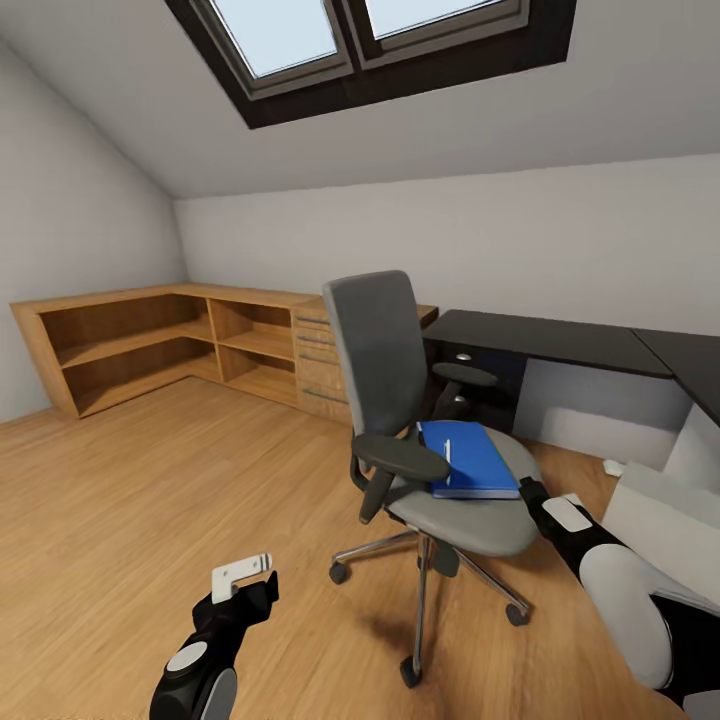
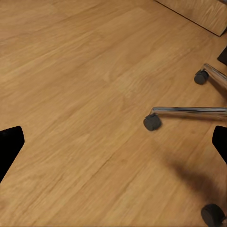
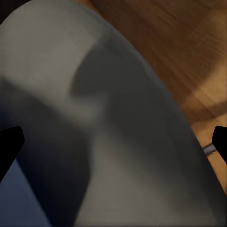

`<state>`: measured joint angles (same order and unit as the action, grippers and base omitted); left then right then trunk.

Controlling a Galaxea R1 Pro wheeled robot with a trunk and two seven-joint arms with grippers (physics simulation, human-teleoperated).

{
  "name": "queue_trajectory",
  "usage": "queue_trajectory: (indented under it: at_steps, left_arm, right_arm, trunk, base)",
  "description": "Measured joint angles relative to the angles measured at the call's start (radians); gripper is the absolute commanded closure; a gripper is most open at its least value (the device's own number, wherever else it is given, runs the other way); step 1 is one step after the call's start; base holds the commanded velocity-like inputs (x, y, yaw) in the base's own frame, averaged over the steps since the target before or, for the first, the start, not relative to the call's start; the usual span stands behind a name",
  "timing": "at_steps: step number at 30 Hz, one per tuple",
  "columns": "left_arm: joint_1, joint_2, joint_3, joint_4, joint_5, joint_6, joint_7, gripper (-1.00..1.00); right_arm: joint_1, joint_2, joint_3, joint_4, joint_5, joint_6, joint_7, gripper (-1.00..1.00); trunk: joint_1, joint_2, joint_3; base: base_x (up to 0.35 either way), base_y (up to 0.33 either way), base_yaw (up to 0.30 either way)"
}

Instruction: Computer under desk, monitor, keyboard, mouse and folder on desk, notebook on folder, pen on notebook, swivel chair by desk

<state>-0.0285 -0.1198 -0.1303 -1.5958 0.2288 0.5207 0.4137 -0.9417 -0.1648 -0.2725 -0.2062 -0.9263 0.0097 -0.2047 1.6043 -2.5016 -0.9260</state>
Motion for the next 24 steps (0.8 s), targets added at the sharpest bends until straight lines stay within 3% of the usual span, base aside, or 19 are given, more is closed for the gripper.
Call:
queue_trajectory:
  at_steps: [19,24]
  left_arm:
    - [0.000,0.002,0.000,0.003,0.002,-0.001,-0.001,-1.00]
    - [0.000,0.002,-0.002,0.015,0.000,-0.001,-0.003,-1.00]
  right_arm:
    - [0.000,-0.011,-0.003,-0.007,0.001,0.000,0.001,-1.00]
    - [0.000,-0.015,-0.003,-0.006,0.011,0.001,-0.004,-1.00]
  trunk:
    - [0.000,0.000,0.000]
    - [-0.001,0.000,0.000]
  base:
    - [0.000,0.000,0.001]
    - [0.252,0.000,0.000]
